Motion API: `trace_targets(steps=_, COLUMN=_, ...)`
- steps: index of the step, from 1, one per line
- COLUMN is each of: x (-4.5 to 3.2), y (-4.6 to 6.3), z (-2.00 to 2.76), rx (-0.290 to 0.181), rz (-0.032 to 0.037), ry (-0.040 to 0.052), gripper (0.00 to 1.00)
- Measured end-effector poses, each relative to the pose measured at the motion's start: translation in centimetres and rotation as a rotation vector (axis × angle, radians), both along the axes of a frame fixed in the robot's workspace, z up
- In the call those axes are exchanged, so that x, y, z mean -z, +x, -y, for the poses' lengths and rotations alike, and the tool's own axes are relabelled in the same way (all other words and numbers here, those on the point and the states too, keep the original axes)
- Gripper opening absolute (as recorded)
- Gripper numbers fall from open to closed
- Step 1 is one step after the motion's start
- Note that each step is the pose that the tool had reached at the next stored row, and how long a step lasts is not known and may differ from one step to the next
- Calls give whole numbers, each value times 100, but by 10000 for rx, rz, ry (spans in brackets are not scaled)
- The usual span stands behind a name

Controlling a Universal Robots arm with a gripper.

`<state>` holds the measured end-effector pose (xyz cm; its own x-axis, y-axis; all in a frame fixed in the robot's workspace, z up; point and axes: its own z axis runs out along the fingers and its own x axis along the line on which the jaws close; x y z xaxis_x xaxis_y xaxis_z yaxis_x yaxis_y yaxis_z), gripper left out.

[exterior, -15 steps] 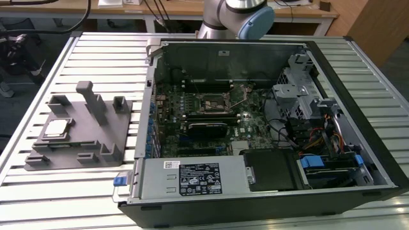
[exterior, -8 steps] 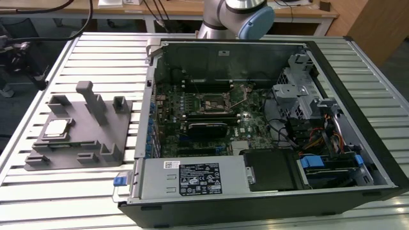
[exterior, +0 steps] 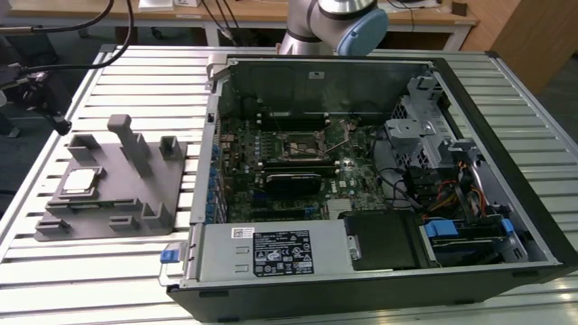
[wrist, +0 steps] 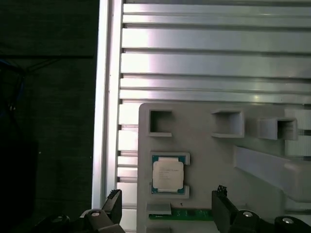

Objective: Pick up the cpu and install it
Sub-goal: 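Pick up the cpu and move it towards the insertion slot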

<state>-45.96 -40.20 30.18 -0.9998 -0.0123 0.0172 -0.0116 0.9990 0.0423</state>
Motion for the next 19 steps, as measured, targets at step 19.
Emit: trace_targets(steps=19, x=399, y=16, z=39, rx=-274, rz=-5, ry=0, gripper=82)
